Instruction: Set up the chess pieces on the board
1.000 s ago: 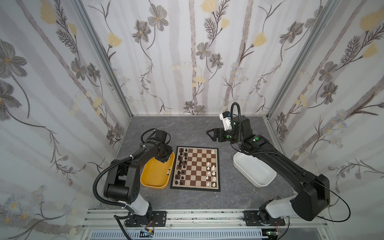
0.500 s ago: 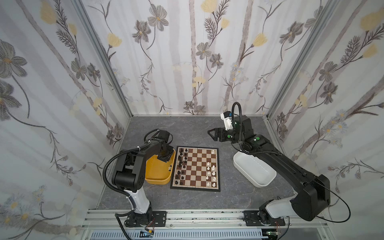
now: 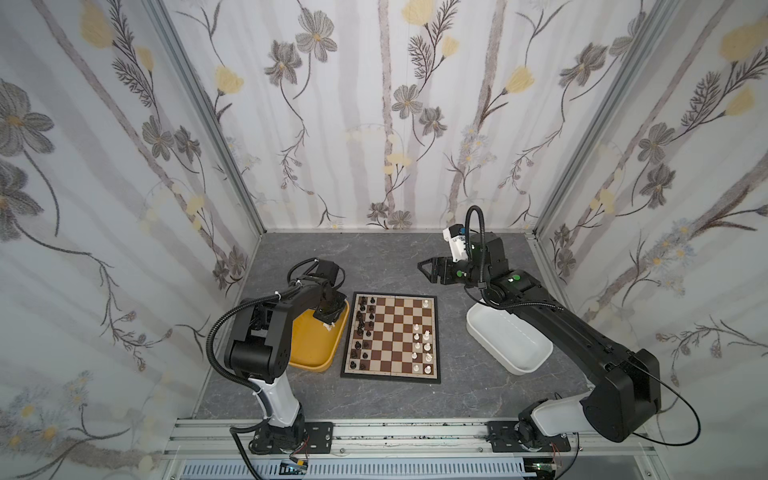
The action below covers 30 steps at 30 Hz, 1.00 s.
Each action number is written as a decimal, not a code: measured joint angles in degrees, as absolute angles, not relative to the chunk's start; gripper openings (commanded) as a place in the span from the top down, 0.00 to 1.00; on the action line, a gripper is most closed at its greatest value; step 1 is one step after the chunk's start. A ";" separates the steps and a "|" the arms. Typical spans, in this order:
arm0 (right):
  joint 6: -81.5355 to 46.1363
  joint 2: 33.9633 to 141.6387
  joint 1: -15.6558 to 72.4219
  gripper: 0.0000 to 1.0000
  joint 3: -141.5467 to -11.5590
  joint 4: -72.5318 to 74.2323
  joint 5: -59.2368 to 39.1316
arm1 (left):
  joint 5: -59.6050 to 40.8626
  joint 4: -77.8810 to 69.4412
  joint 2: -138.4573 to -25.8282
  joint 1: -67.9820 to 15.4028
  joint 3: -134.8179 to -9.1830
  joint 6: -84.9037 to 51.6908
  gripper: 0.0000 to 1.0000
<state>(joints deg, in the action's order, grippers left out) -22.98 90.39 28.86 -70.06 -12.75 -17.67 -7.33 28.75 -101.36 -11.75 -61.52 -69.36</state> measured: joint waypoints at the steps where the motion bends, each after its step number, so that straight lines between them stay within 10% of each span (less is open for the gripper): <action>1: -23.09 90.39 28.86 0.17 -70.00 -12.73 -17.67 | -7.25 28.86 -101.25 -11.60 -61.52 -69.34 0.75; 9: -23.53 90.37 28.73 0.17 -69.34 -12.69 -18.13 | -6.92 28.86 -101.03 -10.50 -60.99 -67.92 0.57; 30: -24.62 89.17 28.71 0.18 -66.41 -11.84 -20.45 | -8.10 23.18 -98.28 -8.51 -56.97 -68.36 0.56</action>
